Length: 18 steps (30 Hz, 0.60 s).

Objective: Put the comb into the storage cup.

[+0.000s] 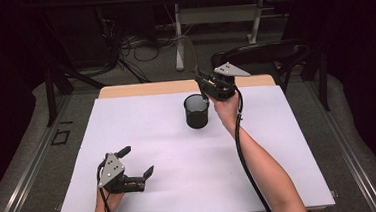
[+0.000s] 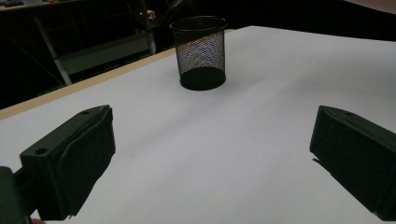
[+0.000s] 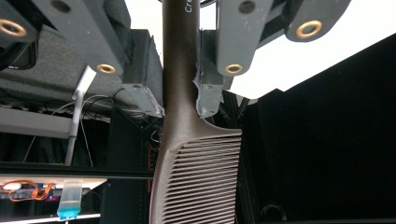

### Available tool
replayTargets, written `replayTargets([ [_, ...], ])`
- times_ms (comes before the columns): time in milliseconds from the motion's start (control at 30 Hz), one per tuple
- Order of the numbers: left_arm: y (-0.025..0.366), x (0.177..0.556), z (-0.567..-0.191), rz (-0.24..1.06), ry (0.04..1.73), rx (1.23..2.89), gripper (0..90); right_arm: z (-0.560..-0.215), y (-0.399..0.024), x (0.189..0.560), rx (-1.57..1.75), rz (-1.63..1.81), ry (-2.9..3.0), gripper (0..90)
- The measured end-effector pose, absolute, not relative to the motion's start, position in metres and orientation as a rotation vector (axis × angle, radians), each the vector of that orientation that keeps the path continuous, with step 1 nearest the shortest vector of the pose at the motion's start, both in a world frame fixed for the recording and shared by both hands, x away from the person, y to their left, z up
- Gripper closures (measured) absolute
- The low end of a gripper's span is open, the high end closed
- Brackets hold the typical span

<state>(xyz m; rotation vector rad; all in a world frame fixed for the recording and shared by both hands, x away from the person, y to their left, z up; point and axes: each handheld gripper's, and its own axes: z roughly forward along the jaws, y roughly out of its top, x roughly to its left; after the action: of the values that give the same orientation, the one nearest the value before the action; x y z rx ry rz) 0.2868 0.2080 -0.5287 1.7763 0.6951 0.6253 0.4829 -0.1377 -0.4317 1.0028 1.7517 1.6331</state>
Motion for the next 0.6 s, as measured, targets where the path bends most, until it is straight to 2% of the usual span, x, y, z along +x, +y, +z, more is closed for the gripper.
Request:
replayTargets([
  [600, 0.208, 0.287, -0.529, 0.627, 0.699, 1.775, 0.1, -0.439, -0.135, 0.495, 0.987, 1.652, 1.743, 72.4],
])
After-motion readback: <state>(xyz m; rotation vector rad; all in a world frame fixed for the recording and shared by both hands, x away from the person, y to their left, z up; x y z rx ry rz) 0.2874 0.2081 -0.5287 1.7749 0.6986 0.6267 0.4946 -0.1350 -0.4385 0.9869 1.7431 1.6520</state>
